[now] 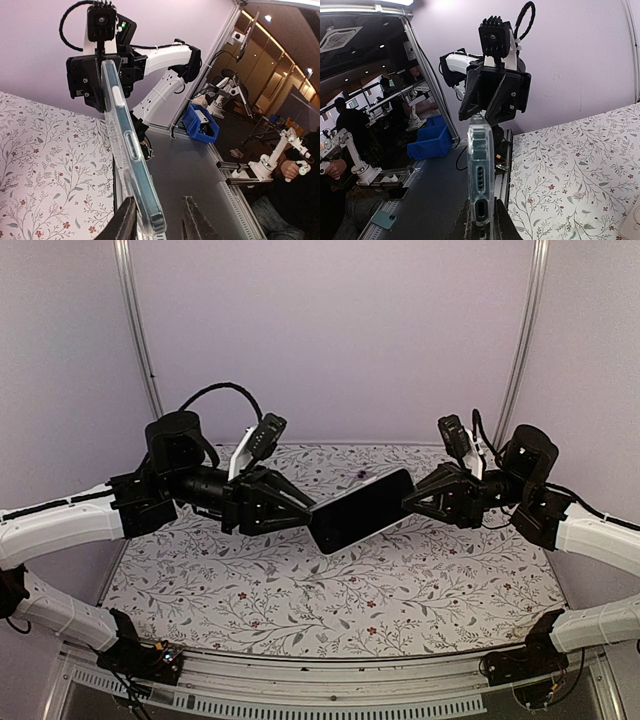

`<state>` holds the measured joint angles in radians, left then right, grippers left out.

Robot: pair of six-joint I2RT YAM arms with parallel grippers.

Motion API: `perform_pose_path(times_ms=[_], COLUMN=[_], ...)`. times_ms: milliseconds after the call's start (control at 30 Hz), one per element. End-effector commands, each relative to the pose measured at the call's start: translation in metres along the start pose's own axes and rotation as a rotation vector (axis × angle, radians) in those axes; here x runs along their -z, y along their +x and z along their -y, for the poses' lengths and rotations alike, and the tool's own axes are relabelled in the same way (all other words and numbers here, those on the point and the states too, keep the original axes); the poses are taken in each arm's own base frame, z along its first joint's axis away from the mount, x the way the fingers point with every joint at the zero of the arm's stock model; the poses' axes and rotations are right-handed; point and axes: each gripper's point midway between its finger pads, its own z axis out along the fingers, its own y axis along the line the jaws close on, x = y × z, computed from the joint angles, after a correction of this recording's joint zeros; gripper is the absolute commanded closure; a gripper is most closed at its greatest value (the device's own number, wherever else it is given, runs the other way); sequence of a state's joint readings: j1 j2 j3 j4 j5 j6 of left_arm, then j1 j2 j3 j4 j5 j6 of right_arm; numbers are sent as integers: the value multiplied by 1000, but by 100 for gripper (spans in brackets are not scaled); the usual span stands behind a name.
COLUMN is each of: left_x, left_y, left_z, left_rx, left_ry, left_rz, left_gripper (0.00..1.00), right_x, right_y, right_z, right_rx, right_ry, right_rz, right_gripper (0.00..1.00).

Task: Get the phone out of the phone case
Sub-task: Remove the top left corner of the phone from the phone case.

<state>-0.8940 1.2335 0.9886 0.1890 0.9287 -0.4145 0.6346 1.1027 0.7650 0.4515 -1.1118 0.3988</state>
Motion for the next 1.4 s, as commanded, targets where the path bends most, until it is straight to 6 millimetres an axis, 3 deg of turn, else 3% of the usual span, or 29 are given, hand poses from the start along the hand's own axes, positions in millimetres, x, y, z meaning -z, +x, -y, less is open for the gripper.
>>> perform_pose_path(times_ms=[0, 367, 700, 1100, 1367], left_x=[1, 0, 0, -1, -7], left_y=[-2, 4, -1, -7, -5], left_z=[8, 3, 5, 31, 36], left_rx=[-22, -5, -16, -53, -47], left_ry=[7, -9, -4, 110, 146], left_rz=[2, -17, -1, 20, 17], left_gripper=[69, 68, 79, 86, 88], right_x=[1, 3, 3, 0, -2], right_y=[-18, -23, -20, -14, -15], right_z=[-6, -10, -11, -11, -14], right_rx=[78, 94, 84, 76, 85], right_ry=[13, 16, 7, -27, -61], right_rz=[45, 57, 49, 24, 21], right_gripper=[100, 100, 100, 100, 100])
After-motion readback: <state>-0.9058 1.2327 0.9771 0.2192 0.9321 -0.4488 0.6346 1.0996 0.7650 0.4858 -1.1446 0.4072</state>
